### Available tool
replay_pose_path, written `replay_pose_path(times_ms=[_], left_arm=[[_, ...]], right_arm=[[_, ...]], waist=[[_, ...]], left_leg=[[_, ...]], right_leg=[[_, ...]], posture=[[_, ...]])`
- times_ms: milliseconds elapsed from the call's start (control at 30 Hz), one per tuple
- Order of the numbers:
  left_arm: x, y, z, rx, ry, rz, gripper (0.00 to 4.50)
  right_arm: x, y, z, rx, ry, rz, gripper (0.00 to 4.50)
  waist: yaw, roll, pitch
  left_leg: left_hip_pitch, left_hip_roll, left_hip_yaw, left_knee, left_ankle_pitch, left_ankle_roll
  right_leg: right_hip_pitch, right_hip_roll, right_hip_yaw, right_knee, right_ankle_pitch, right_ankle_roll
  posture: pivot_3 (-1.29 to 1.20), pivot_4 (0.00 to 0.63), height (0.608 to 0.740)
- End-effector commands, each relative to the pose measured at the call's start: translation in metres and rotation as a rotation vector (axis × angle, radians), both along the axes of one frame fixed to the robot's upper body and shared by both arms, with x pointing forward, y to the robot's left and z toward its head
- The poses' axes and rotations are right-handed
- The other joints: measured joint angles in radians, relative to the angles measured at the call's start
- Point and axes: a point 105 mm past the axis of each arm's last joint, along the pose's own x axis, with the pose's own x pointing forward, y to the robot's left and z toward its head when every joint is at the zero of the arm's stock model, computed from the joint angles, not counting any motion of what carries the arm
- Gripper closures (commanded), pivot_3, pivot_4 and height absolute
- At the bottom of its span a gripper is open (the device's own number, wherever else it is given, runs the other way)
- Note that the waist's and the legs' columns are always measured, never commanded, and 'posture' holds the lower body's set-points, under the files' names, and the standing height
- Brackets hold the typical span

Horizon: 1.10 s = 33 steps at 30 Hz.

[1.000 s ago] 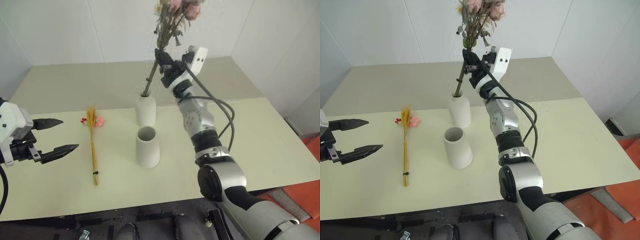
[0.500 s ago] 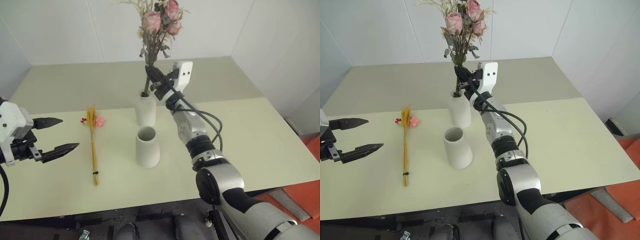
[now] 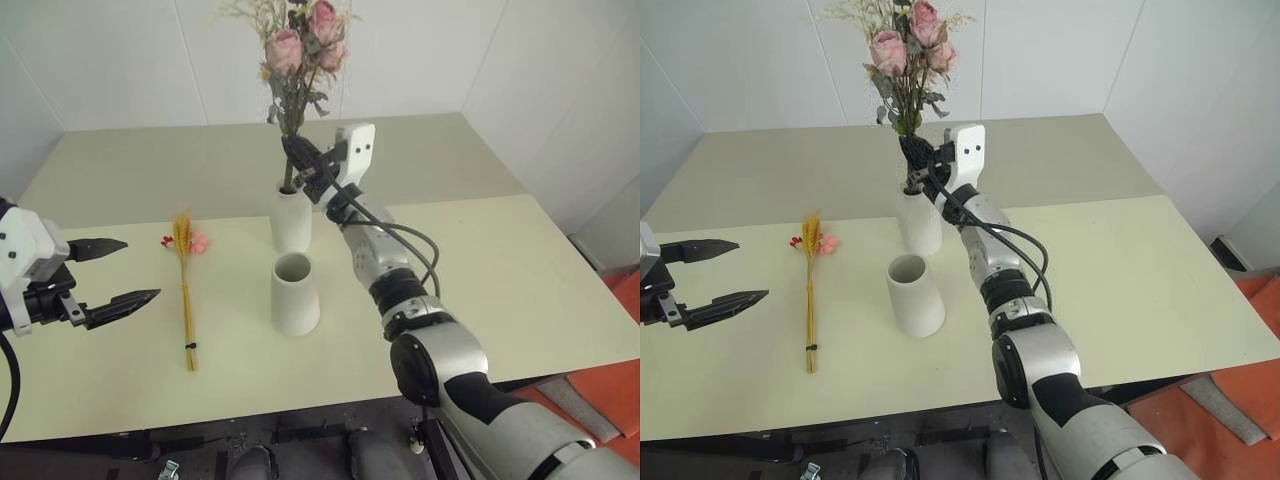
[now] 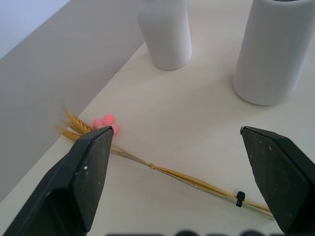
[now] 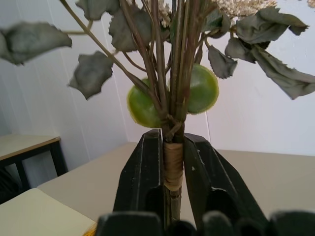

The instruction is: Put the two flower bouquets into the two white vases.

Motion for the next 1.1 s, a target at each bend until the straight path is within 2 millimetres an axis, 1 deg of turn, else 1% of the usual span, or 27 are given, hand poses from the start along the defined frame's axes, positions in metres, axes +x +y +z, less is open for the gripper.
replay_pose_path(times_ms=[33, 133, 233, 267, 733, 800, 900, 967, 1000, 1100], left_arm=[[-0.002, 0.001, 0.012, 0.021, -0.061, -0.001, 0.0], [0.0, 0.001, 0.013, 0.022, -0.065, -0.003, 0.0], [0.002, 0.002, 0.013, 0.024, -0.068, -0.008, 0.0], [0.003, 0.002, 0.013, 0.024, -0.069, -0.01, 0.0], [0.009, 0.002, 0.013, 0.024, -0.079, -0.028, 0.0], [0.009, 0.003, 0.011, 0.017, -0.07, -0.014, 0.0], [0.014, 0.005, 0.0, 0.027, -0.034, 0.059, 0.0], [0.019, 0.002, -0.005, 0.028, -0.024, 0.115, 0.0], [0.021, 0.0, -0.006, 0.025, -0.025, 0.135, 0.0], [0.038, -0.011, -0.006, -0.096, 0.035, 0.265, 0.0]], right_arm=[[-0.008, 0.002, 0.021, 0.023, -0.07, 0.036, 2.31], [-0.011, 0.002, 0.021, 0.022, -0.087, 0.056, 1.26], [-0.012, 0.001, 0.016, -0.005, -0.093, 0.051, 0.18], [-0.012, 0.001, 0.015, -0.016, -0.096, 0.045, 0.07], [-0.03, -0.016, -0.001, -0.082, -0.138, 0.068, 0.07], [-0.031, -0.029, -0.001, -0.079, -0.126, 0.055, 0.07], [-0.03, -0.06, 0.003, -0.102, -0.092, 0.012, 0.07], [-0.034, -0.08, 0.009, -0.126, -0.073, 0.001, 0.07], [-0.036, -0.085, 0.011, -0.135, -0.066, 0.0, 0.07], [-0.043, -0.116, 0.017, -0.312, 0.012, -0.028, 0.07]], waist=[[-0.001, 0.0, 0.0], [0.0, 0.0, 0.0], [0.0, 0.0, 0.0], [0.0, 0.0, 0.0], [0.001, 0.0, 0.0], [0.003, 0.0, 0.0], [0.011, 0.0, 0.0], [0.025, 0.0, 0.0], [0.031, 0.0, 0.0], [0.054, -0.001, 0.0]], left_leg=[[0.0, 0.0, 0.0, 0.0, 0.0, 0.0], [0.0, 0.0, 0.0, 0.0, 0.0, 0.0], [0.0, 0.0, 0.0, 0.0, 0.0, 0.0], [0.0, 0.0, 0.0, 0.0, 0.0, 0.0], [0.0, 0.0, 0.0, 0.0, 0.0, 0.0], [0.0, 0.0, 0.0, 0.0, 0.0, 0.0], [0.0, 0.0, 0.0, 0.0, 0.0, 0.0], [0.0, -0.001, 0.0, 0.0, 0.0, 0.0], [0.0, -0.001, 0.0, 0.0, 0.0, 0.0], [-0.001, -0.001, -0.001, 0.0, 0.0, 0.0]], right_leg=[[0.0, 0.0, 0.0, 0.0, 0.0, 0.0], [0.0, 0.0, 0.0, 0.0, 0.0, 0.0], [0.0, 0.0, 0.0, 0.0, 0.0, 0.0], [0.0, 0.0, 0.0, 0.0, 0.0, 0.0], [0.0, 0.0, 0.0, 0.0, 0.0, 0.0], [0.0, 0.0, 0.0, 0.0, 0.0, 0.0], [0.0, 0.0, 0.0, 0.0, 0.0, 0.0], [0.0, -0.001, 0.0, 0.0, 0.0, 0.0], [0.0, -0.001, 0.0, 0.0, 0.0, 0.0], [0.0, 0.0, 0.0, 0.0, 0.0, 0.0]], posture=[[0.0, 0.15, 0.74], [0.0, 0.15, 0.74], [0.0, 0.15, 0.74], [0.0, 0.15, 0.74], [0.0, 0.15, 0.74], [0.0, 0.15, 0.74], [0.0, 0.15, 0.74], [0.0, 0.15, 0.74], [0.0, 0.15, 0.74], [0.0, 0.15, 0.74]])
